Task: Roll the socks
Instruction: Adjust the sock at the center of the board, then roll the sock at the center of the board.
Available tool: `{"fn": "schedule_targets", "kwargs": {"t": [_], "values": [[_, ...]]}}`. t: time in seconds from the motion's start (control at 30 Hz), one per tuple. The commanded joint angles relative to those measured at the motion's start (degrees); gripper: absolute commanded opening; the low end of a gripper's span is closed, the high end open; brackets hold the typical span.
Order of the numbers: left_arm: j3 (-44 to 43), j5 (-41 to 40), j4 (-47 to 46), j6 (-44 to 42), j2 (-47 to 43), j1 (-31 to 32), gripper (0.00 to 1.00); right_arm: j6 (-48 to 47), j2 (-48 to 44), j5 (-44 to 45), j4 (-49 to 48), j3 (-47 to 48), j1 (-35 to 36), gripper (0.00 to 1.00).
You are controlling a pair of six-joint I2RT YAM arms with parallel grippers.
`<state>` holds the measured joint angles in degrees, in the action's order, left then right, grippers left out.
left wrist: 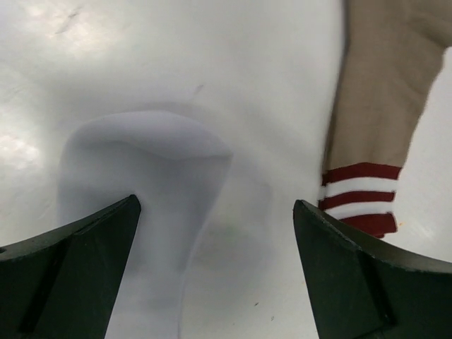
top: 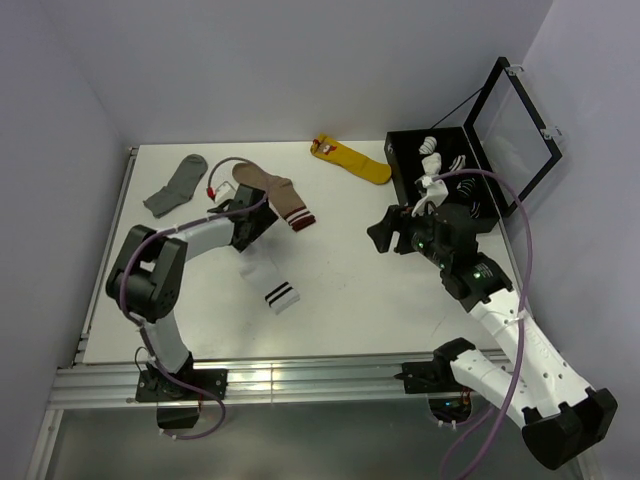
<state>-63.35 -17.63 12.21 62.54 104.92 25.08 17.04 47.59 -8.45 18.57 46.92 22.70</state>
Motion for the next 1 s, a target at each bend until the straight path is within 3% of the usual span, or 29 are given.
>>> {"fn": "schedule_targets", "kwargs": {"t": [0.0,0.13,0.33,0.57,0.97], "values": [[7.3,-0.3,6.2,4.3,-2.8,-0.6,0.98,-1.3,0.7,-2.5,-2.0,0.6,1.2,0.80],[9.5,-1.0,7.7,5.0,-8.8,-1.9,0.98,-1.3,2.3,-5.0,-3.9,0.2,4.7,0.78],[6.8,-4.2,9.9,-2.1,-20.6,-2.2,0.99,2.0,8.9,-2.3,-8.4,-2.0,13.9,0.72],[12.3,-2.4,8.9,-10.4,-34.0,-1.1,0.96,5.7,24.6,3.9,-9.0,1.8,24.8,0.55],[24.3,-0.3,8.3,-14.4,-45.6,0.1,0.99,5.9,46.8,8.0,-6.3,12.4,32.6,0.48]]}}
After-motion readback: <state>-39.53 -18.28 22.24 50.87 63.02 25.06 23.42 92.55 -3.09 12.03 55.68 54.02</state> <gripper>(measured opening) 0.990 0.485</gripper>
